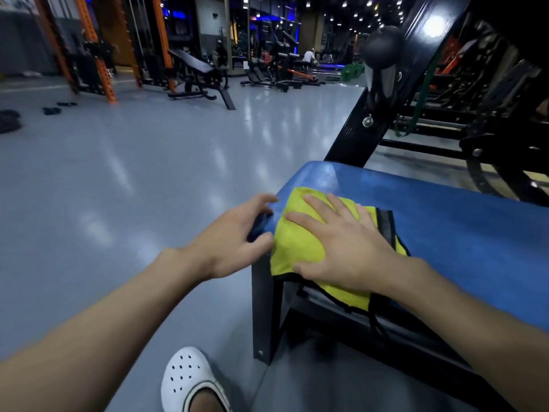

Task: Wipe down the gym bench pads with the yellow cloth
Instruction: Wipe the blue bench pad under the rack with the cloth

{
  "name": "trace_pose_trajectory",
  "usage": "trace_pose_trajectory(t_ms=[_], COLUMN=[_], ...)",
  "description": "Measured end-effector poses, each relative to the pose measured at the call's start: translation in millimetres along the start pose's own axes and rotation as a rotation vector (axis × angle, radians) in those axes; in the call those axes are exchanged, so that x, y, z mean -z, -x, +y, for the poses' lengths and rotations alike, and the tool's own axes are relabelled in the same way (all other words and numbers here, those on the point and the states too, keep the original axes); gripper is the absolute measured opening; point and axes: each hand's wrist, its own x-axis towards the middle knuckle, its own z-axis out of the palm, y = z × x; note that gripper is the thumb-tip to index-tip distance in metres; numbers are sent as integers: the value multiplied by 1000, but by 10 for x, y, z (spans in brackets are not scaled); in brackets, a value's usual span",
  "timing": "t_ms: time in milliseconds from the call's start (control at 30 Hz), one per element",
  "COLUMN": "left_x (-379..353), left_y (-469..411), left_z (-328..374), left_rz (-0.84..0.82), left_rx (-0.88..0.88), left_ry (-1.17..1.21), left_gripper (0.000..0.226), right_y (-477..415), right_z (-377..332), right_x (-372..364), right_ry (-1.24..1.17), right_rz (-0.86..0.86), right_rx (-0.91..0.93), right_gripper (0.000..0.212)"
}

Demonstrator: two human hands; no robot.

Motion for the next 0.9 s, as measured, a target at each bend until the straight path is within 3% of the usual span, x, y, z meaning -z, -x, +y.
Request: trace_pose_trajectory(t_ms=[233,433,667,900], left_x=[25,-37,-101,-310], left_y=[152,184,191,-25], left_z=[-70,5,92,423], left_rz=[-75,-99,-120,-148], left_rx=[-21,-9,-26,-176], left_ry=[-116,-198,-306,-455], left_gripper=[77,85,82,71], right_y=[-161,385,226,1212], right_z=[-346,-60,-271,502], right_x=[-88,-193,-192,-192], right_ry=[84,194,230,324], right_rz=[104,232,212,344], right_rx=[-72,-88,-141,-117], right_gripper=[88,96,93,102])
